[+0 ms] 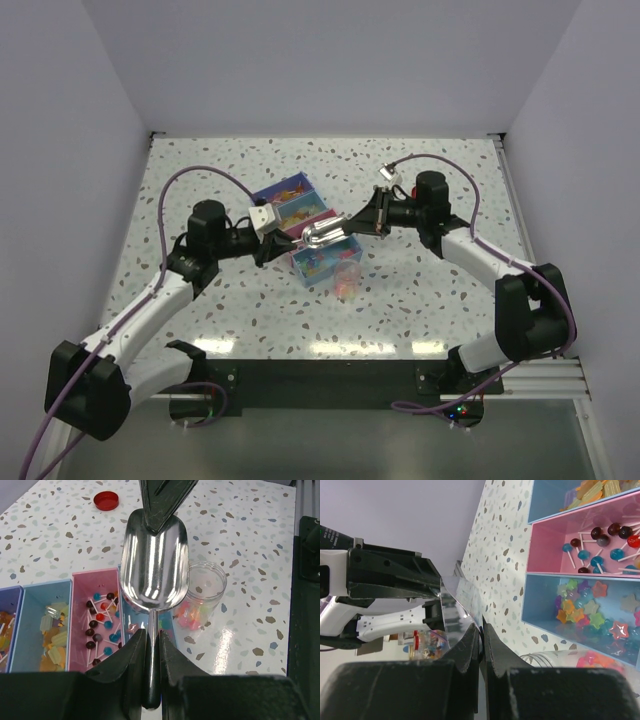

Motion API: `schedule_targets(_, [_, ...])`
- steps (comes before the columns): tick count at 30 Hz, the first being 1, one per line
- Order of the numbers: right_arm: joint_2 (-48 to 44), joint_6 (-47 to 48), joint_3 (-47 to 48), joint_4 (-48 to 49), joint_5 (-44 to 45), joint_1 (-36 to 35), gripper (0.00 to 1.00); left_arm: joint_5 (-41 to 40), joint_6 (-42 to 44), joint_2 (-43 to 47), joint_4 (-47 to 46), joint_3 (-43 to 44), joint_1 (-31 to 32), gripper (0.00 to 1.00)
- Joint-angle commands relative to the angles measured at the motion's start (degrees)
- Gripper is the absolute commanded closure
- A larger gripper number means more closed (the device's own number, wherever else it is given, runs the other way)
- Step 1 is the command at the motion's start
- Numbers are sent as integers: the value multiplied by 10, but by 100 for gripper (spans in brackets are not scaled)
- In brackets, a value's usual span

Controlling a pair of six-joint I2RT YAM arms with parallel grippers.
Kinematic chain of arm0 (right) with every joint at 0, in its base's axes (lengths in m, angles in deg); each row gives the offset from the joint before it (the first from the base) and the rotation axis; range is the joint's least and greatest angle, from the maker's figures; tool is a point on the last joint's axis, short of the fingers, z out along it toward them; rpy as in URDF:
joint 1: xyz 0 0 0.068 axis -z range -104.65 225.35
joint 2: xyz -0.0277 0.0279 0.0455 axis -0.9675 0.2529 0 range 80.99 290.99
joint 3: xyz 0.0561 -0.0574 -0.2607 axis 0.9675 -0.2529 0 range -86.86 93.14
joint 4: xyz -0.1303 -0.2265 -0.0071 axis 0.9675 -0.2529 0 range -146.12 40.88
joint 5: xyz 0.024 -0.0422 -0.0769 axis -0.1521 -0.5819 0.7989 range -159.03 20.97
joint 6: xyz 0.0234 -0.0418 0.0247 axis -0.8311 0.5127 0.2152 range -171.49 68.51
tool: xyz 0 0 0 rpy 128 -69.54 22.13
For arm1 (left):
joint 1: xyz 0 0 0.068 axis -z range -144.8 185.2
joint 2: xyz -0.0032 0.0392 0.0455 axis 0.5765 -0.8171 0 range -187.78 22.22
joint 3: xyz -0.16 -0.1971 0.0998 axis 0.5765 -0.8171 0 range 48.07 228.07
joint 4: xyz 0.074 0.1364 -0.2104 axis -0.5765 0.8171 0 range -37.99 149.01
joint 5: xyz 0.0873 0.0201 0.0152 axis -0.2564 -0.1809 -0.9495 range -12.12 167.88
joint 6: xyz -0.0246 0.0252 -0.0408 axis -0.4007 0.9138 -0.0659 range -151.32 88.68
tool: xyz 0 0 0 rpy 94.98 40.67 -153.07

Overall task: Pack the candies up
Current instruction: Adjust the spatula.

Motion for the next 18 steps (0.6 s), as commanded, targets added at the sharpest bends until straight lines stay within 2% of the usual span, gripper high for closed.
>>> schedule_targets(1, [-2, 14, -3, 3, -6, 2, 100, -15, -30, 23, -38, -2, -6, 100])
schedule_targets(5, [-7, 74, 10, -77, 13, 2, 100, -54, -47, 45, -22, 5, -6, 100])
schedule_targets(9, [-13, 104, 17, -118, 21, 1, 100, -107, -44, 48, 19, 31, -6, 100])
schedule_targets(14, [-11, 113, 18, -133, 23, 1, 99, -108, -36, 55, 22, 37, -6, 100])
schedule_targets(17, [-16, 133, 30, -176, 29, 1, 90, -104, -21, 52, 70, 55, -6, 100])
schedule_targets(18, [-21, 144, 38, -195, 35, 2, 77, -110, -1, 49, 90, 65, -6, 100])
